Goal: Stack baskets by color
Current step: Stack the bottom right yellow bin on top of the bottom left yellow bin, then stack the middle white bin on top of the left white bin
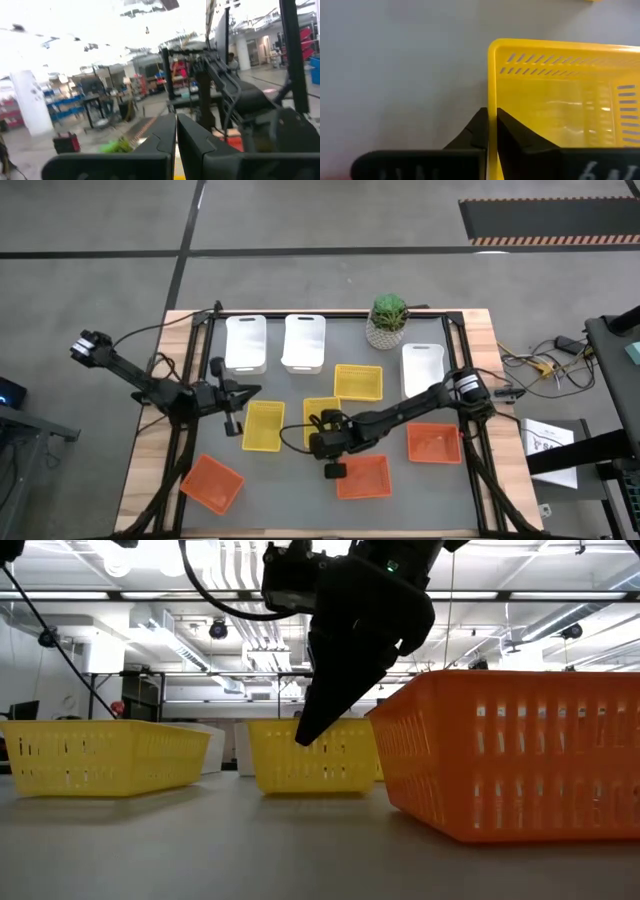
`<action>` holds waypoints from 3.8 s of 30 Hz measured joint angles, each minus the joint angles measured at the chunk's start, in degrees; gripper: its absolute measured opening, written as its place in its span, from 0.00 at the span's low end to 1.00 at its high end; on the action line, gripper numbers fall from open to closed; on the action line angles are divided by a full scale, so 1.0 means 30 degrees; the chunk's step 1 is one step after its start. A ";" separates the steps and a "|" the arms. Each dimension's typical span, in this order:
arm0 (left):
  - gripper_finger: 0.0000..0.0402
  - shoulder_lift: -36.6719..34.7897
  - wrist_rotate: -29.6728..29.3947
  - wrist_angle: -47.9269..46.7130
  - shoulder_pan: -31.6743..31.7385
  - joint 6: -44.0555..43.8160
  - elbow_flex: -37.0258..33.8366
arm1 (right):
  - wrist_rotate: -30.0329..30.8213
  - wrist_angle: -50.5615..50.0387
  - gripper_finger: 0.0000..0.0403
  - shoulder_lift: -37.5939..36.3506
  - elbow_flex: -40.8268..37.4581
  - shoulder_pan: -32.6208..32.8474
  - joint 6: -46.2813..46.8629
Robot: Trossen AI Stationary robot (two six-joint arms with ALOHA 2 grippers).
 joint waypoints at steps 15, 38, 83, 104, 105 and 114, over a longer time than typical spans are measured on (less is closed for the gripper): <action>0.00 -0.3067 -0.0007 -0.0293 0.0000 0.2137 -0.0468 | 0.4493 -0.0102 0.02 -0.0098 0.4206 0.0867 0.0274; 0.00 -0.6941 0.1830 -0.0133 0.0000 0.1523 -0.1461 | 0.8008 0.9568 0.02 0.4815 0.6665 0.0736 -0.3971; 0.00 -0.5682 0.3643 -0.0033 -0.0007 0.0501 -0.1495 | 1.0182 -1.0260 0.26 0.6998 1.3838 0.2861 0.0847; 0.00 -0.4166 0.3650 0.1040 -0.0007 0.0015 -0.1473 | 0.9286 0.0295 0.18 -0.2739 -0.0362 0.4255 -0.2342; 0.00 -0.4120 0.3646 0.1051 -0.0007 0.0018 -0.1473 | 0.8612 0.1868 0.18 -0.3520 -0.1589 0.4240 -0.2878; 0.00 -0.3515 0.3636 0.1087 -0.0007 -0.0057 -0.1466 | 0.6291 1.1578 0.18 -0.9950 -1.1125 0.4262 -0.4233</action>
